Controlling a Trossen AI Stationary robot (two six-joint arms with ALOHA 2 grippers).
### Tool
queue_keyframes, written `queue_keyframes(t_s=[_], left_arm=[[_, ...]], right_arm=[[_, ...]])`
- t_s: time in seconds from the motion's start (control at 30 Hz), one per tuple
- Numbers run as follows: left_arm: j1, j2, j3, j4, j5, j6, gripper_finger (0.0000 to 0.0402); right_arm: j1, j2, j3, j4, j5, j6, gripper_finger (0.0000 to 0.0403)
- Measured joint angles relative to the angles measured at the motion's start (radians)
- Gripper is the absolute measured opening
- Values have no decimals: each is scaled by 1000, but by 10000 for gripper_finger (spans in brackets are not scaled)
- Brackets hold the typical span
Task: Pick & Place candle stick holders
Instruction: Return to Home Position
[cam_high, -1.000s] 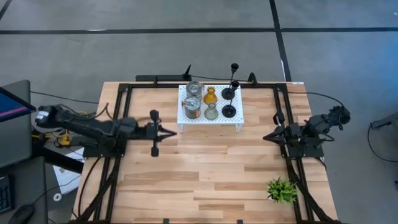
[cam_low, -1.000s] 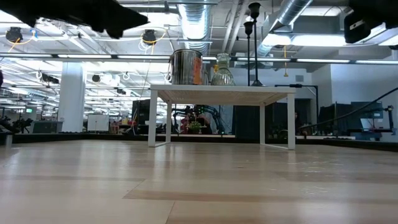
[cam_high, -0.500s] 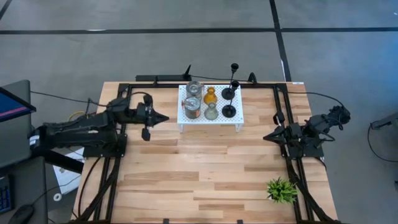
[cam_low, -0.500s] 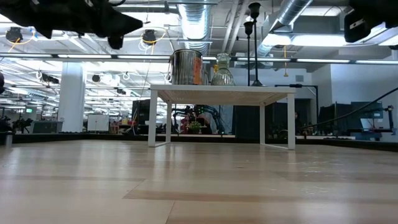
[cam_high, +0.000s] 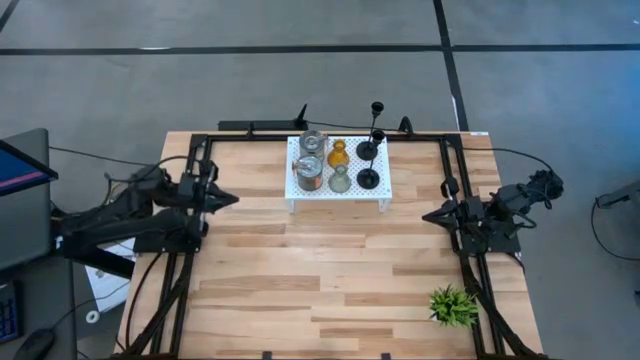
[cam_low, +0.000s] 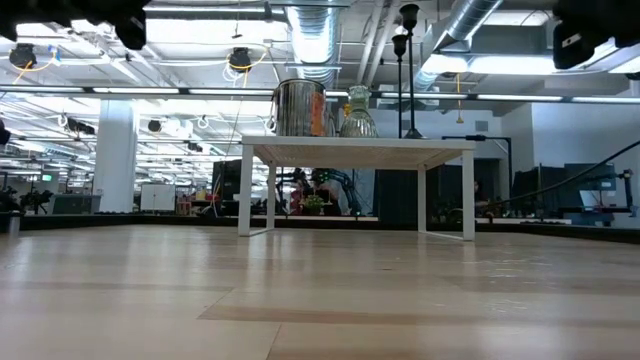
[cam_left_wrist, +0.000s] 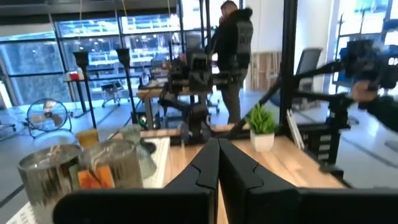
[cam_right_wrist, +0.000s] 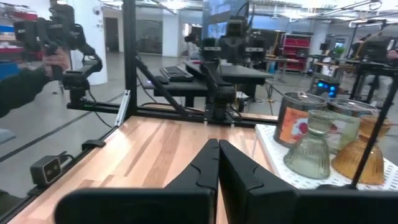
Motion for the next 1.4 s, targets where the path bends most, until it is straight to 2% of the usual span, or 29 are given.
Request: queue_keyframes(t_s=[0.2,0.33,0.63,0.87,1.13,1.4], left_arm=[[0,-98,-7,-107,-30,41,5],[0,-93,-66,-105,-33,13,5],[0,-91,-294,51,-25,-66,5],[0,-90,-385,112,-20,-69,5],[0,-67,-390,129,-4,-61,5],[0,-16,-390,128,-3,-61,5]], right_arm=[[0,0,0,0,14,3,0],[0,-1,-28,18,14,27,0],[-2,-2,-229,205,23,55,0],[-1,2,-288,292,-161,49,0],[0,2,-289,276,-299,28,0],[-1,2,-289,273,-310,36,0]])
